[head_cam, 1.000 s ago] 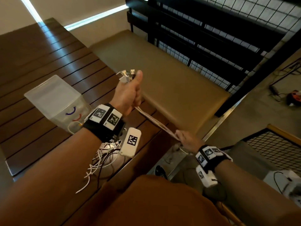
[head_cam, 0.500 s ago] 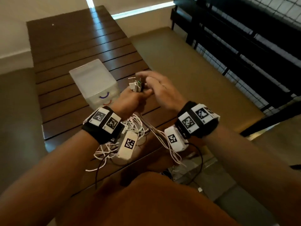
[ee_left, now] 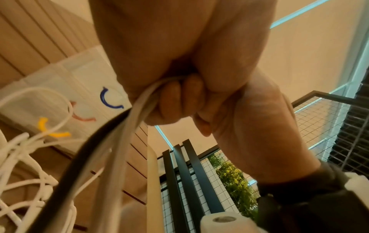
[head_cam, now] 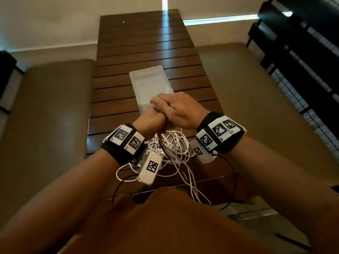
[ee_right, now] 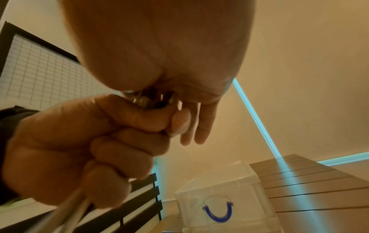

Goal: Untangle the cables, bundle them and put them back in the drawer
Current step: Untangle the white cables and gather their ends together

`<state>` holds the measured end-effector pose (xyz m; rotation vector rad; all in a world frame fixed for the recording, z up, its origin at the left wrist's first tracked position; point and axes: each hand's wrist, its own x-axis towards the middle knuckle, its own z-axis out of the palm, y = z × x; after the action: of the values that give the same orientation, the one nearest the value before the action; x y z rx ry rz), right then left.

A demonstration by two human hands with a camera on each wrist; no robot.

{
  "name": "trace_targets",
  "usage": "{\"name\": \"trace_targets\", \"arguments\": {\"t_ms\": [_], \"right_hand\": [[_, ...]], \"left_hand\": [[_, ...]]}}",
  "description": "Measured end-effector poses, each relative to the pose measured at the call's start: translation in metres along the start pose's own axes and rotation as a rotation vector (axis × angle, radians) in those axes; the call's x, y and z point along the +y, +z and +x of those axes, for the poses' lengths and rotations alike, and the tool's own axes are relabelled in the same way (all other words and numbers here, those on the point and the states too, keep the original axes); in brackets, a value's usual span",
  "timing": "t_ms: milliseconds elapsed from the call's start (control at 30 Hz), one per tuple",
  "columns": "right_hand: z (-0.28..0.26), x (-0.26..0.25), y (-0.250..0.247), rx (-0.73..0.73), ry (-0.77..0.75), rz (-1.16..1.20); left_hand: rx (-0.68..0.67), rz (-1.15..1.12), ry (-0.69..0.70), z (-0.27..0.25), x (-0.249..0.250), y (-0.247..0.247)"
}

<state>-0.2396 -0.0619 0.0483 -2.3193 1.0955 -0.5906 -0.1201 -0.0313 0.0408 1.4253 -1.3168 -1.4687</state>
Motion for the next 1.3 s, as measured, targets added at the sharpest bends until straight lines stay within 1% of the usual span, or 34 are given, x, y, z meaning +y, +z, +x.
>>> {"name": "trace_targets", "arguments": {"t_ms": [133,233,300,333,400,433,467,500,533,567,667,733,833,933,1067,1200,1300], "right_hand": [[0.010,0.000,0.007,-0.077,-0.032,-0.059],[0.014,0.000,0.016,-0.128,-0.039,-0.009],[0.017,0.003,0.023,-0.169,0.013,0.120],[0.019,0.007,0.027,-0.192,0.068,0.234],[0.023,0.016,0.034,-0.201,0.223,0.516],[0.024,0.024,0.039,-0.179,0.282,0.564],[0.024,0.033,0.045,-0.155,0.323,0.502],[0.023,0.044,0.052,-0.154,0.350,0.372],[0.020,0.054,0.060,-0.192,0.381,0.241],[0.016,0.064,0.069,-0.251,0.411,0.158],[0.008,0.080,0.094,-0.447,0.489,0.057],[0.009,0.082,0.109,-0.499,0.515,-0.014],[0.016,0.078,0.131,-0.442,0.551,-0.111],[0.025,0.077,0.146,-0.386,0.620,-0.223],[0.032,0.074,0.151,-0.387,0.695,-0.303],[0.035,0.068,0.155,-0.415,0.747,-0.234],[0.032,0.068,0.157,-0.392,0.786,-0.214]], "left_hand": [[-0.035,0.072,0.019,0.002,-0.010,-0.015],[-0.009,0.124,0.012,0.005,-0.022,-0.025],[-0.020,0.149,0.006,0.005,-0.026,-0.029],[-0.019,0.147,-0.002,0.005,-0.028,-0.031],[0.045,0.066,-0.066,0.006,-0.036,-0.036],[0.103,0.002,-0.102,0.007,-0.042,-0.040],[0.157,-0.048,-0.132,0.006,-0.048,-0.043],[0.198,-0.086,-0.159,0.005,-0.054,-0.047],[0.222,-0.107,-0.184,0.002,-0.060,-0.050],[0.235,-0.117,-0.207,0.000,-0.065,-0.054],[0.253,-0.129,-0.244,-0.009,-0.075,-0.063],[0.274,-0.123,-0.258,-0.011,-0.079,-0.067],[0.307,-0.112,-0.277,-0.012,-0.084,-0.069],[0.303,-0.098,-0.284,-0.013,-0.088,-0.070],[0.285,-0.102,-0.285,-0.015,-0.091,-0.072],[0.267,-0.093,-0.290,-0.014,-0.094,-0.075],[0.257,-0.072,-0.291,-0.010,-0.098,-0.074]]}}
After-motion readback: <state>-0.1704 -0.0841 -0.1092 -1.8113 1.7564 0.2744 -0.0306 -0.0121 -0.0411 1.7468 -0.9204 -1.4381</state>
